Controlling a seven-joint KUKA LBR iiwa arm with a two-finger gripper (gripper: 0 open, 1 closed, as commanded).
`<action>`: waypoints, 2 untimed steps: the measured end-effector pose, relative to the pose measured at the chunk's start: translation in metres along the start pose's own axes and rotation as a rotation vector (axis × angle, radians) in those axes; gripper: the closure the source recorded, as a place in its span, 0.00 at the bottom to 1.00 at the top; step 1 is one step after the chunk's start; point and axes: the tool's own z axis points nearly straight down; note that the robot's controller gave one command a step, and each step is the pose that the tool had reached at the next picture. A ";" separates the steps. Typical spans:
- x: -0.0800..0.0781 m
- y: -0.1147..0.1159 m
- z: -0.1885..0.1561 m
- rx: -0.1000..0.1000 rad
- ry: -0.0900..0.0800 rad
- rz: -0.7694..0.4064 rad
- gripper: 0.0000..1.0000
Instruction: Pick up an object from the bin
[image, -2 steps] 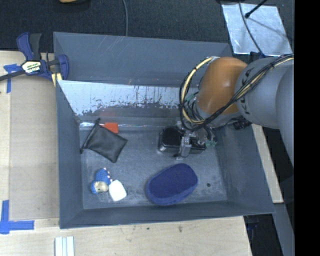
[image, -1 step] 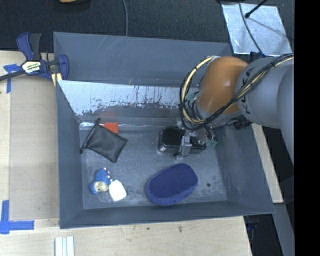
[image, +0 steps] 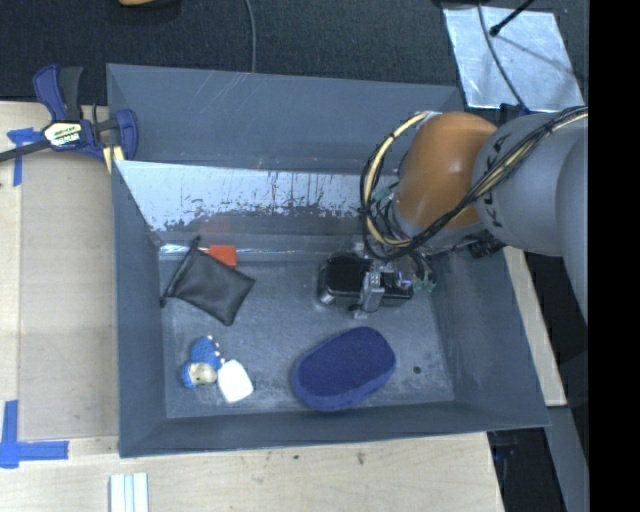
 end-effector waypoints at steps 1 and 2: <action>0.000 0.000 -0.072 0.000 -0.005 -0.001 1.00; 0.000 0.000 -0.103 0.000 0.000 -0.002 1.00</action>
Offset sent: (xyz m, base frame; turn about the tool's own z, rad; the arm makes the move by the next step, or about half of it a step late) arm 0.0000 -0.0001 0.0702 0.0000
